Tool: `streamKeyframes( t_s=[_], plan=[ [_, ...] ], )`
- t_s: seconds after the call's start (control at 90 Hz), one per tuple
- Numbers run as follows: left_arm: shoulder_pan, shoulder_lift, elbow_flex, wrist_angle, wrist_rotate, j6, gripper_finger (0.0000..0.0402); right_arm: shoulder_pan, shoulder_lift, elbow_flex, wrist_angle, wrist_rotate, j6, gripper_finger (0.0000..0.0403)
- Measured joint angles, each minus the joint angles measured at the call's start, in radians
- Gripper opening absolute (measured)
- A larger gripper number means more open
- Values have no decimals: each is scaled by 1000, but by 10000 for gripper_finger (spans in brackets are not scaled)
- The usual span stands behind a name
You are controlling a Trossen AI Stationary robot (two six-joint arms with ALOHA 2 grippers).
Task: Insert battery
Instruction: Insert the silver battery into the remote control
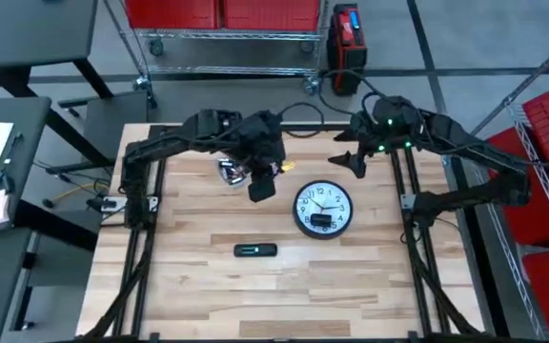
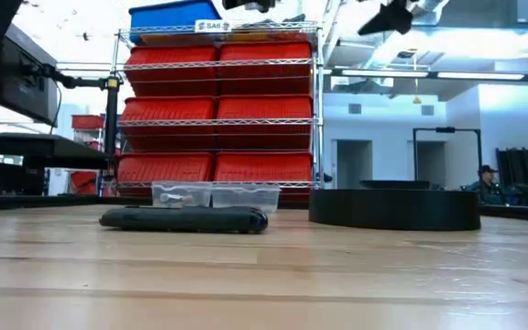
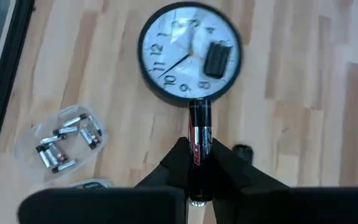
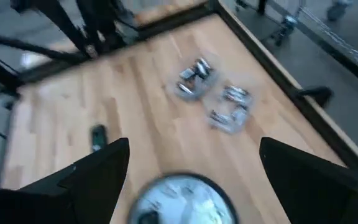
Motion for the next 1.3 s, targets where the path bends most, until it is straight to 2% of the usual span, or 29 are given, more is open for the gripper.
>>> streamKeyframes(
  t_s=[0.233,0.444,0.678,0.867,1.089,1.211,1.3],
  plan=[
    [-50,-81,0,67,0,-19,13,162,32,-102,383,15,100,348],
    [-94,-128,0,117,-20,-25,13,276,136,-103,544,16,105,348],
    [-125,-136,0,135,-19,-25,13,328,276,-103,717,18,98,348],
    [-145,-138,0,122,-19,-25,13,344,308,-103,784,19,97,348],
    [-155,-138,0,82,-19,-26,13,324,222,-102,785,19,98,348],
    [-155,-138,0,80,-19,-28,13,314,179,-101,794,19,229,348],
    [-155,-138,0,80,-19,-29,13,304,175,-100,806,18,248,348]
  ],
)
